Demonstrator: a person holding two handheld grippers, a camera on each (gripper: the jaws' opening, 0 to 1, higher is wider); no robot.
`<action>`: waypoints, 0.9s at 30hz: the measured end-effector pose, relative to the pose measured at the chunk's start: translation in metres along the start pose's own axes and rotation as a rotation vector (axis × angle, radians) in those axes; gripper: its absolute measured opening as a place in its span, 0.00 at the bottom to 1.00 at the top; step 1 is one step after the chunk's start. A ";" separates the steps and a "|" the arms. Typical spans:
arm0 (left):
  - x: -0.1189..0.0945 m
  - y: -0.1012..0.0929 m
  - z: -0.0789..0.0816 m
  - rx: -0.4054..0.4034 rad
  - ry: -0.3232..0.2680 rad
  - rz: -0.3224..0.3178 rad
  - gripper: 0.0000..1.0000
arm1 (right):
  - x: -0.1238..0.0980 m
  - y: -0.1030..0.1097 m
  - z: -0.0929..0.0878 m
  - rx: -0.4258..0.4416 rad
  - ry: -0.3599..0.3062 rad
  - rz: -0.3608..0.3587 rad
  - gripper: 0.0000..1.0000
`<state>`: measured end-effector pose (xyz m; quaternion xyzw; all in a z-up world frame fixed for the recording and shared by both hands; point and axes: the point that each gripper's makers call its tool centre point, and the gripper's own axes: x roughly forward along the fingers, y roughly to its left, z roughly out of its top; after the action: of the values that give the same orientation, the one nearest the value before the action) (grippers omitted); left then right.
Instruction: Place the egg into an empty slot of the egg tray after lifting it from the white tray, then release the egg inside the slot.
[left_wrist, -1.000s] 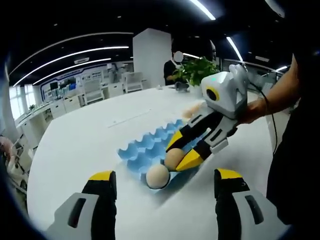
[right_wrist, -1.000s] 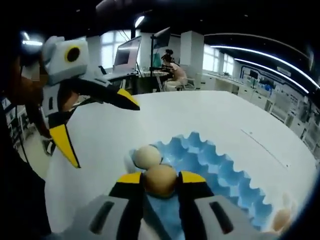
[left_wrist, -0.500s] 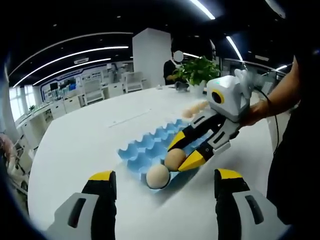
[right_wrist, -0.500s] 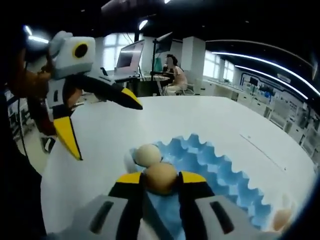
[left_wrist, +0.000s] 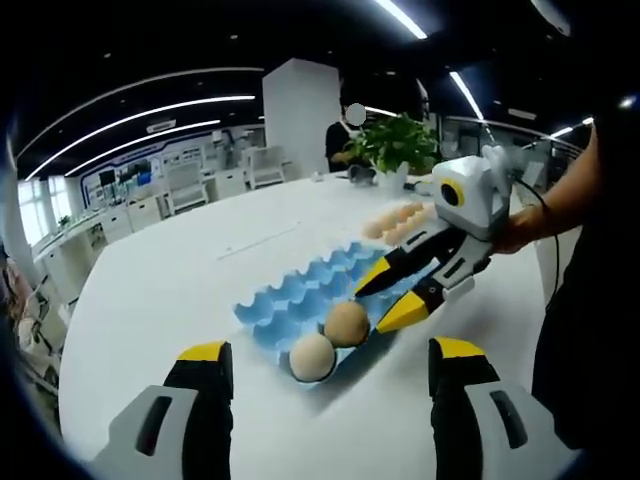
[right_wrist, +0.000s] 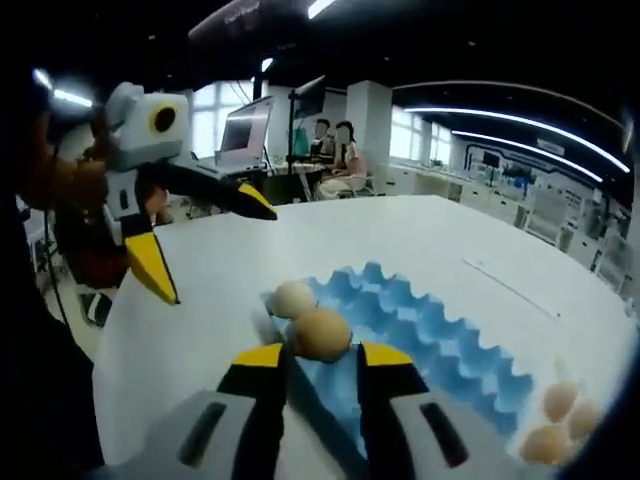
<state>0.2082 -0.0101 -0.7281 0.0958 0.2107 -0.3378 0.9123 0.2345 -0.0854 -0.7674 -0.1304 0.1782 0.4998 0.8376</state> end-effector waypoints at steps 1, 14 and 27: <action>0.000 0.000 0.000 0.000 0.000 -0.001 0.80 | -0.002 -0.001 -0.001 0.002 0.000 -0.005 0.27; 0.003 -0.002 0.002 0.008 0.000 -0.016 0.79 | -0.048 -0.036 -0.019 0.088 -0.004 -0.149 0.27; 0.006 -0.004 0.003 0.013 0.000 -0.026 0.79 | -0.149 -0.120 -0.064 0.186 0.064 -0.543 0.27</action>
<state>0.2104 -0.0172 -0.7286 0.0990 0.2095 -0.3512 0.9072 0.2647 -0.2845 -0.7568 -0.1118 0.2083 0.2343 0.9430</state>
